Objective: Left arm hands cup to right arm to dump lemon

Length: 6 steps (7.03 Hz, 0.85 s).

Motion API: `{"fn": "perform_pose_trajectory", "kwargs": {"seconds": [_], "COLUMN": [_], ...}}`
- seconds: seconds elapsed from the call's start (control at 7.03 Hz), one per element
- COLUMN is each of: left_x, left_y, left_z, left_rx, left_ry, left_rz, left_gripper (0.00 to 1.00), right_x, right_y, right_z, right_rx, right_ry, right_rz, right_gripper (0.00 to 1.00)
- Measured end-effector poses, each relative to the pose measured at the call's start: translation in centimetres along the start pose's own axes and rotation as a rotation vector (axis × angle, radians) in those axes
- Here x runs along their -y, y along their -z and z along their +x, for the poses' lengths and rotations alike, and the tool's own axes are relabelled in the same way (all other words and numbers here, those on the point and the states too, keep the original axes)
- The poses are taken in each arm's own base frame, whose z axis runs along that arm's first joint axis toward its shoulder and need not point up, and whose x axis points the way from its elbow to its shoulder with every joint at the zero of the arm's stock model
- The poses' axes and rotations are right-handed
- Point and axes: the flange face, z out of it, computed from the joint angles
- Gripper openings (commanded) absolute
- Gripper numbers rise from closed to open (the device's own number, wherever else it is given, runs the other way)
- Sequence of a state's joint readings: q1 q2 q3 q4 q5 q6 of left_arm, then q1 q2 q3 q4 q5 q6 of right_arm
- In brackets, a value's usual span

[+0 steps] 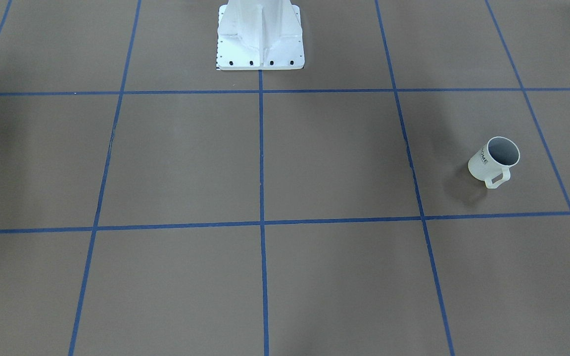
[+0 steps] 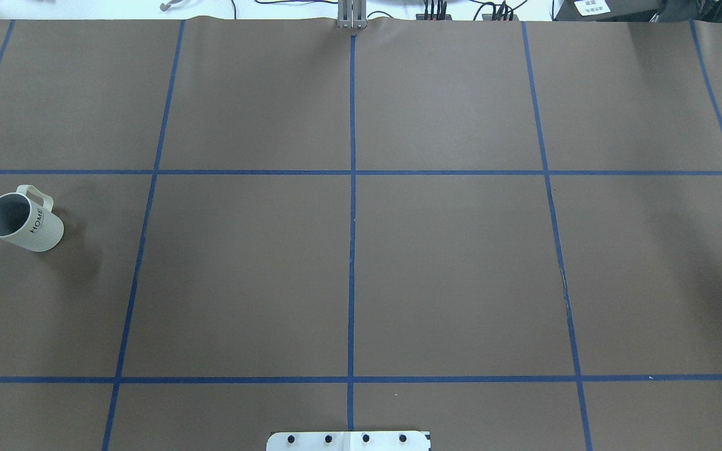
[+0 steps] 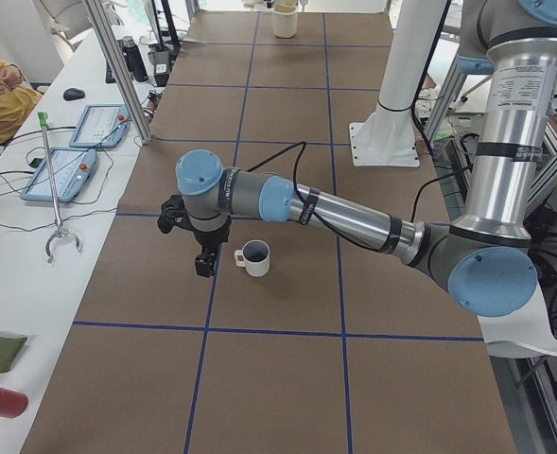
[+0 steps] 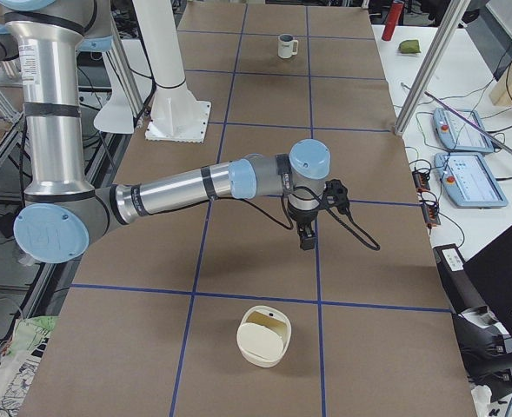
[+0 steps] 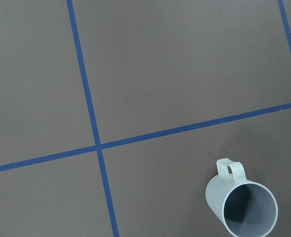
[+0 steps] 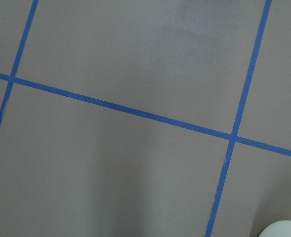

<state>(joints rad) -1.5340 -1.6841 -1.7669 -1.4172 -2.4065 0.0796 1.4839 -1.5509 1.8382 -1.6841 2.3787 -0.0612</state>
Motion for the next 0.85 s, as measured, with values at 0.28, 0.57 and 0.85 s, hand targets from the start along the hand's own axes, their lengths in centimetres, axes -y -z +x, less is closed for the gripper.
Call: {"fn": "perform_pose_trajectory", "kwargs": {"seconds": [0.28,0.57,0.85], "left_x": [0.05,0.01,0.00], "left_y": [-0.02,-0.15,-0.34], "left_z": [-0.01,-0.15,-0.38], "left_rx": [-0.002,-0.002,0.003], "left_ry": [0.000,0.005,0.010], "left_rz": [0.000,-0.003,-0.008], "left_gripper": [1.00,1.00,1.00], "right_x": [0.10,0.19,0.20], "right_y": [0.14,0.16,0.10], "right_z": [-0.12,-0.13,-0.05], "right_rx": [0.001,0.000,0.000], "right_ry": [0.002,0.002,0.000], "right_rz": [0.003,0.003,0.002], "right_gripper": [1.00,1.00,1.00]}}
